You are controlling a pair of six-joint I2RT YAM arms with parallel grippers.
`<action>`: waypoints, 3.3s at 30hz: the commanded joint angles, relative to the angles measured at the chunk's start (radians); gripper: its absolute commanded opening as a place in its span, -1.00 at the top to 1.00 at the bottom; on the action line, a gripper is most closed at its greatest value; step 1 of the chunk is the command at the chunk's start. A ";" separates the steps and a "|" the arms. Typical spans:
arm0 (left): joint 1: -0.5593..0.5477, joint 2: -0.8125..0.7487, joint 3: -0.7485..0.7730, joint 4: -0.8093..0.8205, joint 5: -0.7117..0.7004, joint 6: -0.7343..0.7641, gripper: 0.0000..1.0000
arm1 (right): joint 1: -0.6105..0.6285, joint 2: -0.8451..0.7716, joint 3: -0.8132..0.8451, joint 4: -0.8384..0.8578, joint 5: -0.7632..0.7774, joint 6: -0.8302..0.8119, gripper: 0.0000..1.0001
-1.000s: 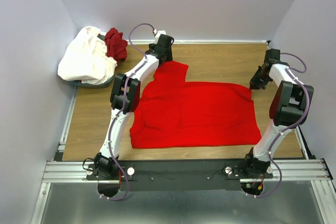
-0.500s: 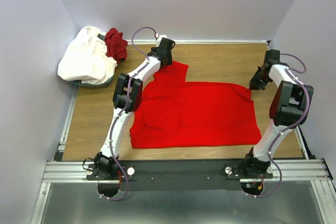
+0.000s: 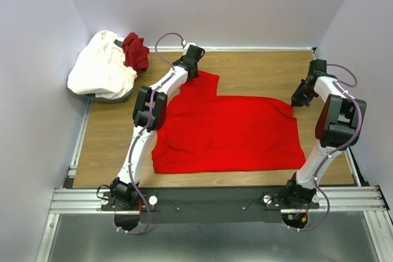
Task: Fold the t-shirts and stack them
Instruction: Fold the tshirt
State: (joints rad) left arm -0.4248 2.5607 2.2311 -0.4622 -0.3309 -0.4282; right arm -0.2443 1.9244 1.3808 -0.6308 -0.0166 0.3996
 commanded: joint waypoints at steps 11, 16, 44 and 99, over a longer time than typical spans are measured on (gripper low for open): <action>0.006 0.007 0.007 -0.018 0.032 0.029 1.00 | -0.006 -0.008 0.026 0.009 -0.043 -0.011 0.98; 0.035 -0.022 0.025 0.029 0.058 0.039 1.00 | -0.006 0.021 0.081 0.010 -0.046 -0.021 0.99; 0.097 -0.462 -0.436 0.493 0.326 0.244 1.00 | -0.006 0.013 0.242 0.002 -0.157 -0.057 0.99; -0.150 -1.332 -1.354 0.120 0.024 0.033 0.93 | -0.004 -0.498 -0.407 -0.009 0.182 -0.018 0.41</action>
State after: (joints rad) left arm -0.5667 1.2419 0.8738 -0.2527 -0.3061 -0.3492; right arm -0.2440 1.4860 1.0046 -0.6315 0.0971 0.3485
